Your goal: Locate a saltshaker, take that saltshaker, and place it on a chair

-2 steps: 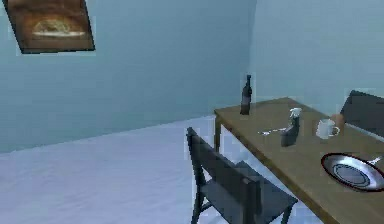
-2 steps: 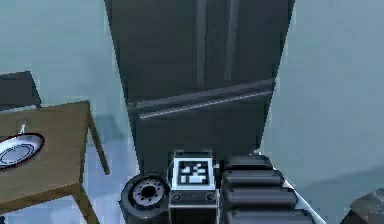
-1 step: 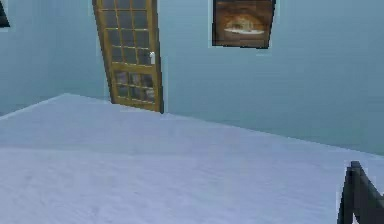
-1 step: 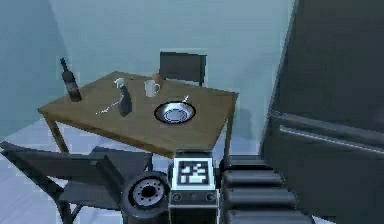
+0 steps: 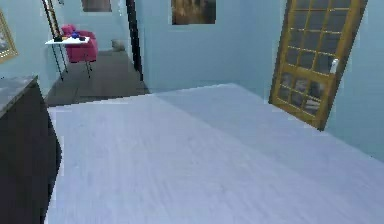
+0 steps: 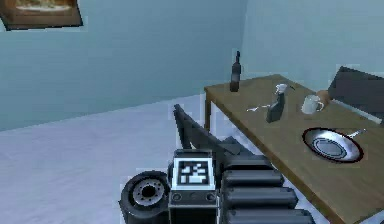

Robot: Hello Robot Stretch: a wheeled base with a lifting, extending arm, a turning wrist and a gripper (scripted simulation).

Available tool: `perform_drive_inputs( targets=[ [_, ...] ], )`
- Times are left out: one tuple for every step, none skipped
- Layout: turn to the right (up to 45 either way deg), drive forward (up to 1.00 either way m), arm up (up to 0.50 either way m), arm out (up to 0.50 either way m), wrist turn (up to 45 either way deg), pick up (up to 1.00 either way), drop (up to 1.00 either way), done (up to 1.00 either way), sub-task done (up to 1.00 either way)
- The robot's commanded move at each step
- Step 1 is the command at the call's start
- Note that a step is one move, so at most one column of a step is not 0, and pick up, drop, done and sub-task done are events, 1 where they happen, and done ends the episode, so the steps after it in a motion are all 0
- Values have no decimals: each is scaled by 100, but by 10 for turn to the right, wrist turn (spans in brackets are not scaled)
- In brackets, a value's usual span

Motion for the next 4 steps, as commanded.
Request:
perform_drive_inputs(
  targets=[
    [-390,0,0,0,0,0,0,0,0],
    [450,0,0,0,0,0,0,0,0],
    [450,0,0,0,0,0,0,0,0],
    [270,0,0,0,0,0,0,0,0]
  ],
)
